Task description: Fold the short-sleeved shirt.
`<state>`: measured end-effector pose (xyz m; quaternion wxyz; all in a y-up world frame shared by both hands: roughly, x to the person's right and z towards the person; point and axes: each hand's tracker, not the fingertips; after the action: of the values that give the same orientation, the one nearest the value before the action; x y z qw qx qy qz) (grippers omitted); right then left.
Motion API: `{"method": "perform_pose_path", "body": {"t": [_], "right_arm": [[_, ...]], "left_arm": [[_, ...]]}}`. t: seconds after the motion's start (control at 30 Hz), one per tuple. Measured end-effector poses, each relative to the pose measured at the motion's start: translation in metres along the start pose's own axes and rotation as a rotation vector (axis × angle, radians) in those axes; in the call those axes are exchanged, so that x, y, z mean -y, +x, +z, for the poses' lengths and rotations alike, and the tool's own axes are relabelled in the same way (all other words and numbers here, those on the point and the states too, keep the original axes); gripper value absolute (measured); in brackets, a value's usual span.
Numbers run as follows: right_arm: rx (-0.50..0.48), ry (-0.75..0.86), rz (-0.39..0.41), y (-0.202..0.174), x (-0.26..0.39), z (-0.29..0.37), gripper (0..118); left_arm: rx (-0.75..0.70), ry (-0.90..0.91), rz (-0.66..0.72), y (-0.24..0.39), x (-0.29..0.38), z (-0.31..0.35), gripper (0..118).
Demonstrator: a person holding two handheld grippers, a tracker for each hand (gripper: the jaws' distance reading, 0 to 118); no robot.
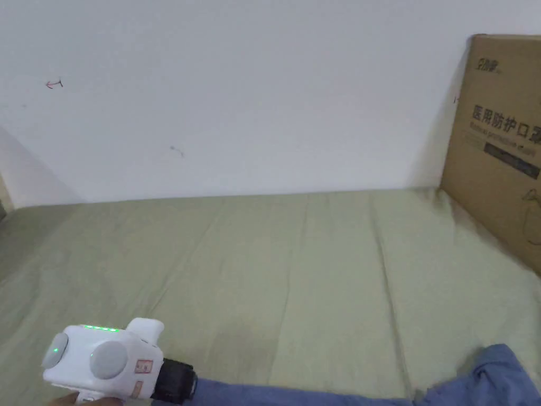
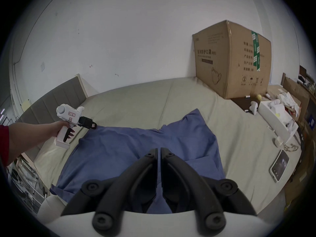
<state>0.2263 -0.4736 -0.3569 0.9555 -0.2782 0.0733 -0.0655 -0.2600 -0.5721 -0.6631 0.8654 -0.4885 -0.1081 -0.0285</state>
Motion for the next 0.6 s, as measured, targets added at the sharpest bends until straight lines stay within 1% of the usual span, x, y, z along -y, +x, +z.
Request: {"method": "perform_pose_path", "body": {"t": [0.07, 0.1, 0.13, 0.17, 0.2, 0.23, 0.27, 0.3, 0.33, 0.4, 0.47, 0.5, 0.53, 0.6], "right_arm": [[-0.004, -0.016, -0.005, -0.001, 0.003, -0.006, 4], [-0.006, -0.024, -0.007, -0.002, 0.004, -0.008, 4], [-0.009, -0.029, -0.006, -0.003, 0.006, -0.01, 4], [-0.011, -0.031, -0.006, -0.004, 0.007, -0.01, 4], [-0.012, -0.032, -0.007, -0.005, 0.008, -0.011, 4], [-0.015, -0.029, -0.01, -0.006, 0.008, -0.01, 4], [-0.023, -0.024, -0.016, -0.006, 0.008, -0.009, 4], [-0.036, -0.017, -0.023, -0.005, 0.007, -0.008, 4], [-0.053, -0.005, -0.032, -0.003, 0.004, -0.006, 4], [-0.089, 0.051, -0.08, 0.004, -0.007, -0.001, 4], [-0.165, 0.069, -0.17, 0.025, -0.034, -0.006, 4], [-0.176, 0.061, -0.207, 0.035, -0.048, -0.011, 4], [-0.164, 0.055, -0.247, 0.048, -0.065, -0.021, 4], [-0.137, -0.039, -0.295, 0.076, -0.099, -0.056, 4]], "left_arm": [[-0.046, -0.058, -0.037, 0.006, 0.004, -0.014, 108], [-0.092, -0.021, -0.061, 0.015, 0.005, -0.01, 107], [-0.121, 0.017, -0.091, 0.026, 0.005, -0.005, 103], [-0.105, 0.05, -0.115, 0.036, 0.006, 0.0, 91], [-0.104, 0.07, -0.132, 0.043, 0.009, 0.006, 73], [-0.122, 0.084, -0.151, 0.051, 0.013, 0.01, 58], [-0.098, 0.082, -0.16, 0.056, 0.015, 0.013, 42], [-0.094, 0.073, -0.171, 0.06, 0.017, 0.015, 17], [-0.097, 0.071, -0.182, 0.055, 0.016, 0.014, 2], [-0.086, 0.077, -0.174, 0.05, 0.014, 0.022, 2], [-0.06, 0.1, -0.107, 0.04, 0.012, 0.038, 2], [-0.064, 0.104, -0.094, 0.036, 0.011, 0.045, 2], [-0.075, 0.108, -0.092, 0.033, 0.011, 0.054, 2], [-0.085, 0.118, -0.099, 0.03, 0.014, 0.07, 2]]}}
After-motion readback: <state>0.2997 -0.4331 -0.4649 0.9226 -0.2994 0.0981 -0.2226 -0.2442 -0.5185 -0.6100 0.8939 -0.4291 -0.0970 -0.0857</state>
